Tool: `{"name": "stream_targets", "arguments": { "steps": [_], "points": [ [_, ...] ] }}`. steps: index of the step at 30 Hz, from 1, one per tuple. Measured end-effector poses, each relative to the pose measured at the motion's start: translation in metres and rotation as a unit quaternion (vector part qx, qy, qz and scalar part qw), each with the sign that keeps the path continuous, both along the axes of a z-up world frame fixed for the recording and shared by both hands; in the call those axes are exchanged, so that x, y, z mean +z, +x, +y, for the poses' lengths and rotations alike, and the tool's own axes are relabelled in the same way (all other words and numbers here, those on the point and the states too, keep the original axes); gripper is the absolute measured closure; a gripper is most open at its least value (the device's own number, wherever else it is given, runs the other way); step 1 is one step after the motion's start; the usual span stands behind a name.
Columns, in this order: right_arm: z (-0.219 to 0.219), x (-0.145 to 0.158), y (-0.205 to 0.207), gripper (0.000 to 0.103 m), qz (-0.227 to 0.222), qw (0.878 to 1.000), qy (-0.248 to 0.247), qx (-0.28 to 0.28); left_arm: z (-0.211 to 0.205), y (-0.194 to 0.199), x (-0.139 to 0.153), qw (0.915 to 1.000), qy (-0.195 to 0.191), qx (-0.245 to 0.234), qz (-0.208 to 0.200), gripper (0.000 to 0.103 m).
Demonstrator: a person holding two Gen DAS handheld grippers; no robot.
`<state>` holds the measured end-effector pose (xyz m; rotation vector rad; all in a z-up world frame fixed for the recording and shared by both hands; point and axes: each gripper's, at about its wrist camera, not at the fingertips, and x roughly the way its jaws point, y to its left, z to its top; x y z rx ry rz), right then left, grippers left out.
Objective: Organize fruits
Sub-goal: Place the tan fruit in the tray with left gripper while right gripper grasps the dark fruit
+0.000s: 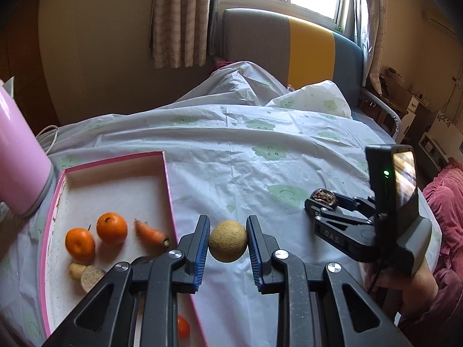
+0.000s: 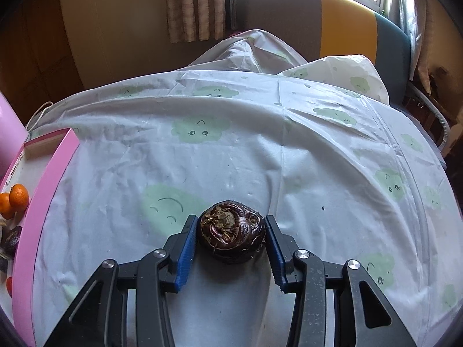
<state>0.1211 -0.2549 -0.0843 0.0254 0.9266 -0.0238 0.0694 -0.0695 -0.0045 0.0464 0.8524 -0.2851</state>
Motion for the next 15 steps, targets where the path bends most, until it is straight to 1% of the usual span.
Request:
{"name": "stream_targets", "arguments": {
  "steps": [4, 7, 9, 15],
  "points": [
    [0.013, 0.003, -0.027, 0.057, -0.008, 1.0, 0.0, 0.004, 0.012, -0.01, -0.003, 0.9999, -0.006, 0.009, 0.003, 0.077],
    [0.021, 0.004, -0.044, 0.057, -0.008, 1.0, 0.014, 0.009, 0.019, -0.018, -0.005, 0.9999, -0.005, 0.014, 0.001, 0.077],
    [0.027, 0.005, -0.055, 0.057, -0.014, 1.0, 0.01, 0.011, 0.025, -0.022, -0.006, 0.9998, -0.007, 0.019, 0.002, 0.077],
    [0.04, 0.011, -0.074, 0.057, -0.021, 1.0, 0.007, 0.02, 0.046, -0.033, -0.008, 0.9993, -0.009, 0.038, -0.001, 0.077]
  ]
}}
